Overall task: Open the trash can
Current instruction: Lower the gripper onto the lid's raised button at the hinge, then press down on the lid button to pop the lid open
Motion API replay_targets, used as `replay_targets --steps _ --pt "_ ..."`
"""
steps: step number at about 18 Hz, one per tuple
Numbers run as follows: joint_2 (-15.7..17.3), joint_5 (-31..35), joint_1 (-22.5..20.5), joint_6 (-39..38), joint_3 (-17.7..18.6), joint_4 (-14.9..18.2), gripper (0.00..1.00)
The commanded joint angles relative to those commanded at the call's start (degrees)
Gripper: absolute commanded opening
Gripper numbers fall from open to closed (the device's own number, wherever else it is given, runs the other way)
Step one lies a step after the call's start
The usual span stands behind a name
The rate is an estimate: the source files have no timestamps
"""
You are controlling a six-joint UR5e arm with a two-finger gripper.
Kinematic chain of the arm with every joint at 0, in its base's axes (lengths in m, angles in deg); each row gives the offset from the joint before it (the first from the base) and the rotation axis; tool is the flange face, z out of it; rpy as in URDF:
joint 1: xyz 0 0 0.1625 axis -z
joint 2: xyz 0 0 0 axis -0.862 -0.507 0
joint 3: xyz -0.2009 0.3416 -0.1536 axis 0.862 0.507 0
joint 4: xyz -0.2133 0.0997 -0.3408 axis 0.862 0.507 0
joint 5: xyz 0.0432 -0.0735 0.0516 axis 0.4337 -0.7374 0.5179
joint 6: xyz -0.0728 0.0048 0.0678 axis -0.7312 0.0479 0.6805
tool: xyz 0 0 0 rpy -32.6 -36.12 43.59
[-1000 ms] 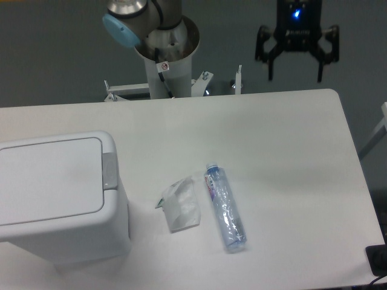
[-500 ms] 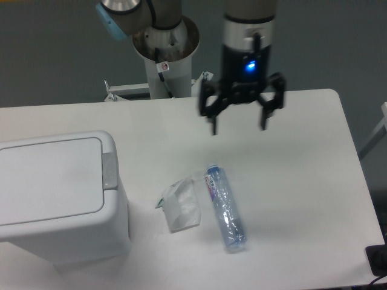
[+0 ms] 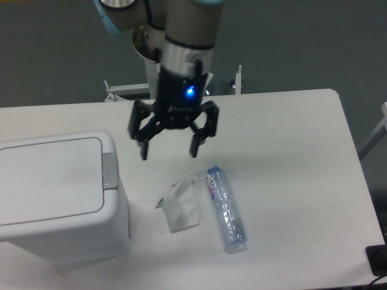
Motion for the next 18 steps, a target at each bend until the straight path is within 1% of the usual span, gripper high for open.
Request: replay_targets --steps 3,6,12,18 --pt "-0.4 0.0 0.9 0.1 0.7 -0.1 1.0" --pt "-1.1 0.1 2.0 0.2 1.1 -0.9 1.0" --pt "-1.7 0.2 2.6 0.3 1.8 -1.3 1.0" --pt "-1.9 0.3 2.6 0.8 1.4 -1.4 1.0"
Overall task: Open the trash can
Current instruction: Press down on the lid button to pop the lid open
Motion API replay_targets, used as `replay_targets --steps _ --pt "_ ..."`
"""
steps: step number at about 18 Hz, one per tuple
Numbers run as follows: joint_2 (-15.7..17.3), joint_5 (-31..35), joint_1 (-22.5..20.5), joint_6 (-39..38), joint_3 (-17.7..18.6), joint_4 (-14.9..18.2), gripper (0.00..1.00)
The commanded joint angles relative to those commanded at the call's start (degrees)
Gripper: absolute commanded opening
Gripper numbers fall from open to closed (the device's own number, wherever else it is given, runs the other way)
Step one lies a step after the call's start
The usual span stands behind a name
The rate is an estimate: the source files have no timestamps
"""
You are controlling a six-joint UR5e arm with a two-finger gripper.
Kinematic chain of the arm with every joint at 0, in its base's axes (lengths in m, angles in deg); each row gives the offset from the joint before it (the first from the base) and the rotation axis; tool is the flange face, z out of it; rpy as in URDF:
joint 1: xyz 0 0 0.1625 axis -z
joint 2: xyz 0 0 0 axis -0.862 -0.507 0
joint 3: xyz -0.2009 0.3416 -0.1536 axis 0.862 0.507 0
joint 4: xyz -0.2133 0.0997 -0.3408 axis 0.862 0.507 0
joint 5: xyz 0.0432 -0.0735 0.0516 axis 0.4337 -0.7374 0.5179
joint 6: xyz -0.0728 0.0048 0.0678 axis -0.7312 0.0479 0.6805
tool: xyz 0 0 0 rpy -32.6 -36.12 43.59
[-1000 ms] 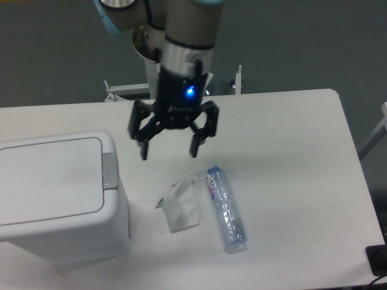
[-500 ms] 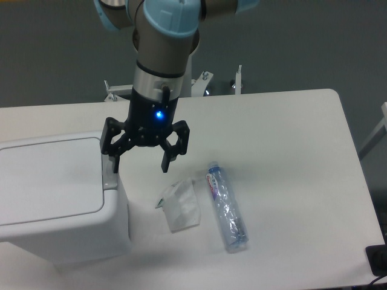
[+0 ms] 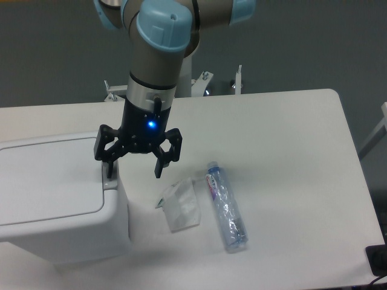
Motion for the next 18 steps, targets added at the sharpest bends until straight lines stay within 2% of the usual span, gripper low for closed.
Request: replay_targets --steps 4,18 --pt "0.1 0.0 0.0 0.2 -0.1 -1.3 1.0" --pt "0.0 2.1 0.0 0.2 0.6 -1.3 1.0"
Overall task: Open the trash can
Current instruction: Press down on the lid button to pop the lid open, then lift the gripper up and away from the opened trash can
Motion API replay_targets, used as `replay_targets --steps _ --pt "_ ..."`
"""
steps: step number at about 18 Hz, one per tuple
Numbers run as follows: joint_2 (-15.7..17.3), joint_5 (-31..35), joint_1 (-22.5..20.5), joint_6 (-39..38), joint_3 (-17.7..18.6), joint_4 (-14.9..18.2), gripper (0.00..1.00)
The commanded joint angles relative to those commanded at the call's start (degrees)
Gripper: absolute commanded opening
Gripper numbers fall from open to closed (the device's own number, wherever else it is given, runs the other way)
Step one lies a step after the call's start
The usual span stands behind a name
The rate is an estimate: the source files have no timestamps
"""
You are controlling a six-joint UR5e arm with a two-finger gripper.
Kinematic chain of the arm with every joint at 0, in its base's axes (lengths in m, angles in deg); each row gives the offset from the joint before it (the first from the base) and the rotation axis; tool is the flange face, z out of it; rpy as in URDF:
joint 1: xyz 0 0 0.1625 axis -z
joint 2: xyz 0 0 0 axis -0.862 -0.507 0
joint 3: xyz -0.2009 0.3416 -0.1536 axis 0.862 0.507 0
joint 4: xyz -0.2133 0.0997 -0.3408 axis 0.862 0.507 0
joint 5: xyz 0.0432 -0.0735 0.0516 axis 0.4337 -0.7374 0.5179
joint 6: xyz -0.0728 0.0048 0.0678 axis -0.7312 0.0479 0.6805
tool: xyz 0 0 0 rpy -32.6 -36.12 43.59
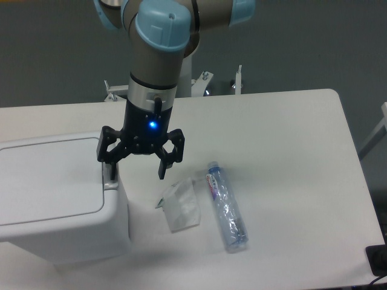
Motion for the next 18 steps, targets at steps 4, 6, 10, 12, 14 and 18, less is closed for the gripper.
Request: replay_targets --steps 4,6,10,12,14,18 --pt "0.1 0.0 0.0 -0.1 -0.2 -0.2 1.0" --pt "0.6 -0.3 0.0 -0.7 -0.8 -1.1 1.0" --pt "0.9 -0.6 -1.3 -2.1 -4.0 -2.4 1.0" --pt "0.9 -0.1 -4.0 -1.2 -6.4 -2.4 1.0" --pt "0.9 0.0 -6.1 -1.1 -6.9 -2.4 1.0" --pt "2.0 1.7 -10.2 5.2 -6.2 -0.5 1.0"
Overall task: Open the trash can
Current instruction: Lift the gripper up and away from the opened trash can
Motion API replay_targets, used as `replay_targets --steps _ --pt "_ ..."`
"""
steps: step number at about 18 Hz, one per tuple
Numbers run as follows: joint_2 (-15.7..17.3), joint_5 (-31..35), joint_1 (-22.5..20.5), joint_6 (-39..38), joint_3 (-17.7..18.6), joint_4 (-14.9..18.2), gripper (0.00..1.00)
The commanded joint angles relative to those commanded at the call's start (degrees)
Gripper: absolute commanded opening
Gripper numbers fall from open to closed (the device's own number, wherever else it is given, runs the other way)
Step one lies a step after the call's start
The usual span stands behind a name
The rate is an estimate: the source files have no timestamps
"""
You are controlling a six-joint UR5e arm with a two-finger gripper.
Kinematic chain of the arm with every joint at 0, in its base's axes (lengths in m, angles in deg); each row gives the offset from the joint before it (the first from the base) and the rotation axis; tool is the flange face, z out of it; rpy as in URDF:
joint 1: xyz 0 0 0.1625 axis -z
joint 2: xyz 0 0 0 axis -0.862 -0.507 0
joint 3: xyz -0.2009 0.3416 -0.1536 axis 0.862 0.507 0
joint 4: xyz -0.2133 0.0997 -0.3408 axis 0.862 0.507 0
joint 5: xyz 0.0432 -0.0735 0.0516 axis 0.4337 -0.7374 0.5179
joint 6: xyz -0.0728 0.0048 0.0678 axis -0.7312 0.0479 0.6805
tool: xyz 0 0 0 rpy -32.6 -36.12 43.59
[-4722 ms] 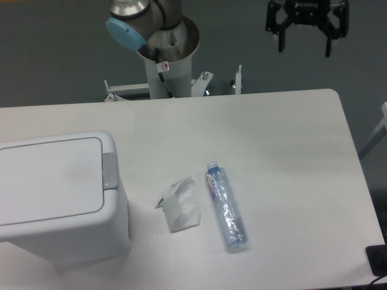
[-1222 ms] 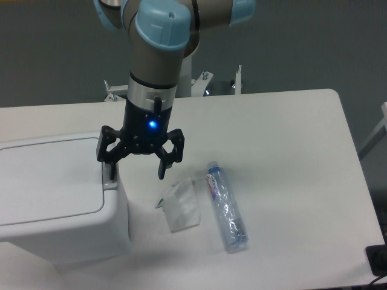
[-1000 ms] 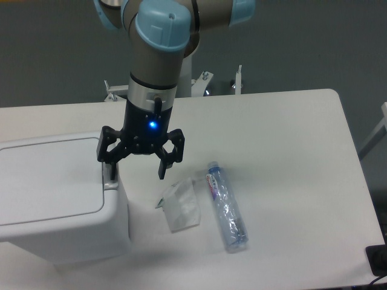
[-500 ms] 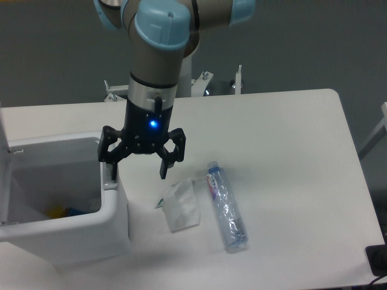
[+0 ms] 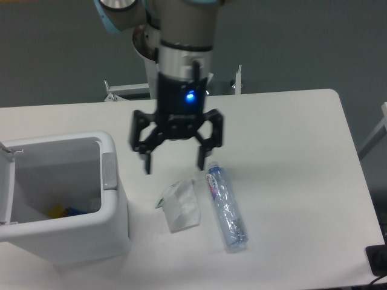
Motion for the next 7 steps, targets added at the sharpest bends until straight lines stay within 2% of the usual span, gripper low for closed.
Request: replay_targets --steps 4,5,7 --pt "1.4 10.4 -2.1 13.8 2.0 8.2 1.0" --pt "1.8 11.3 -2.9 18.8 2.7 9.3 1.0" --pt "3.1 11.7 -4.0 26.0 4.4 9.4 1.0"
